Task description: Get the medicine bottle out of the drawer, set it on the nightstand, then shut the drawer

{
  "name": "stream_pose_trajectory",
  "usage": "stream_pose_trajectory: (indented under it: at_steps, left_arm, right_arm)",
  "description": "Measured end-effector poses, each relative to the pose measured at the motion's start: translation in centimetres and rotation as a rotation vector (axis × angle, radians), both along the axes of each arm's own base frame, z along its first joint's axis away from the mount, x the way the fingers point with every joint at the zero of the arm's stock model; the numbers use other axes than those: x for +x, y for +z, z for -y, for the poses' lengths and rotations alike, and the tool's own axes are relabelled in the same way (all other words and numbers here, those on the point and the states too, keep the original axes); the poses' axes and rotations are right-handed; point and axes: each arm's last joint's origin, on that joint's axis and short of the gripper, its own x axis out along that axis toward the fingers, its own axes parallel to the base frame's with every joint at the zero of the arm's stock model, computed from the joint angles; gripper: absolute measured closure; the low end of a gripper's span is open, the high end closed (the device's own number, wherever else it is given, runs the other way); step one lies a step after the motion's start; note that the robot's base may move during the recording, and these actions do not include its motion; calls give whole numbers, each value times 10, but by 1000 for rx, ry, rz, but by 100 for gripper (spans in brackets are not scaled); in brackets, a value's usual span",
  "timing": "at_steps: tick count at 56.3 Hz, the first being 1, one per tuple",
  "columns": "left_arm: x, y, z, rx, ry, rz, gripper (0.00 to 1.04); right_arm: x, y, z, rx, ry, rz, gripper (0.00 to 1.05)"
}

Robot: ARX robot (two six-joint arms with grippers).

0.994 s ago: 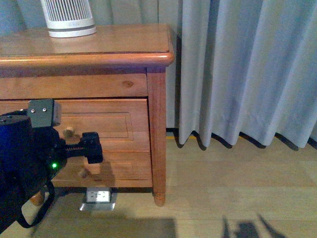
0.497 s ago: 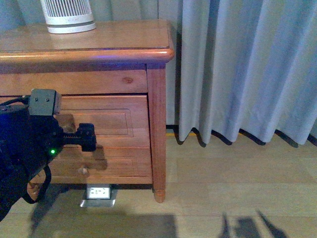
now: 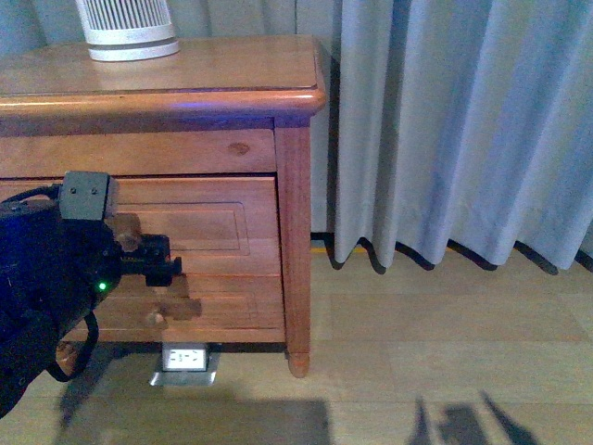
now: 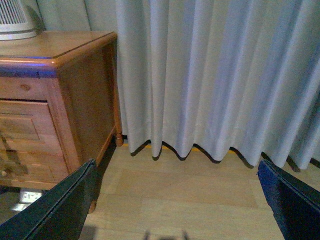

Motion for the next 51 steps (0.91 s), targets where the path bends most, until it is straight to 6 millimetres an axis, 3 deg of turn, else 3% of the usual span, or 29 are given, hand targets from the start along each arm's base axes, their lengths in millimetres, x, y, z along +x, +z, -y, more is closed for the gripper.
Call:
stream_pose_trajectory:
  at_steps: [6, 13, 25, 32, 51]
  left_arm:
    - [0, 0, 0, 11, 6, 5, 64]
    - [0, 1, -1, 21, 10, 8, 78]
    - [-2, 1, -3, 31, 10, 25, 79]
    - [-14, 0, -4, 33, 22, 33, 79]
    - [-88, 6, -4, 38, 73, -21, 80]
  right_arm:
    - [0, 0, 0, 0, 0, 0, 7]
    - [0, 0, 0, 0, 0, 0, 7]
    - [0, 0, 0, 0, 0, 0, 7]
    - [0, 0, 0, 0, 0, 0, 7]
    - [0, 0, 0, 0, 0, 0, 7]
